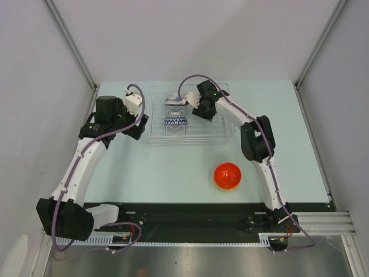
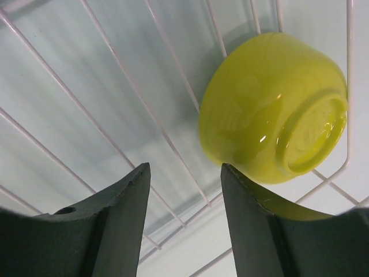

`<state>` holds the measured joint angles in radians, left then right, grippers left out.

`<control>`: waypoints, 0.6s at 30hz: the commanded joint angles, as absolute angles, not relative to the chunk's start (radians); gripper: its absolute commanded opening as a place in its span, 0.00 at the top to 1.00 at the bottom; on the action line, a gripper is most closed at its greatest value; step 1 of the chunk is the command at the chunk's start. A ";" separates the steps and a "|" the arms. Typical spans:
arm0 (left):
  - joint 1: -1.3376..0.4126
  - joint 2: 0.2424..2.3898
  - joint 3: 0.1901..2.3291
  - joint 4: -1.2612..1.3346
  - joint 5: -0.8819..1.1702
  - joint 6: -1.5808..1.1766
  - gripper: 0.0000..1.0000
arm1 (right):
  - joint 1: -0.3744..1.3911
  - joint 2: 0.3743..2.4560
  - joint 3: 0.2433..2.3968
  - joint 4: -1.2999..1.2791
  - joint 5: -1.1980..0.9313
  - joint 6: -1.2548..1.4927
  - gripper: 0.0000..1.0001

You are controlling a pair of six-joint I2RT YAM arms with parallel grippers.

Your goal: Load the bowls into the dish rack

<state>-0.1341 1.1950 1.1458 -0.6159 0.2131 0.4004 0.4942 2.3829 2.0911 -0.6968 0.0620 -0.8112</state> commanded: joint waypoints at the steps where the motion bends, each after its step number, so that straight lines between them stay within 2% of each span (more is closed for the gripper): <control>1: -0.124 1.163 1.138 -0.607 0.219 0.400 0.00 | 0.488 2.286 2.080 -0.716 0.011 -0.792 0.43; 10: -0.123 1.149 1.128 -0.600 0.224 0.402 0.00 | 0.509 2.004 1.938 -0.844 -0.188 -0.764 0.43; 17: -0.123 1.118 1.068 -0.568 0.216 0.405 0.00 | 0.482 1.675 1.663 -0.879 -0.222 -0.670 0.44; 18: -0.123 1.111 1.060 -0.558 0.210 0.406 0.00 | 0.479 1.595 1.569 -0.879 -0.209 -0.664 0.44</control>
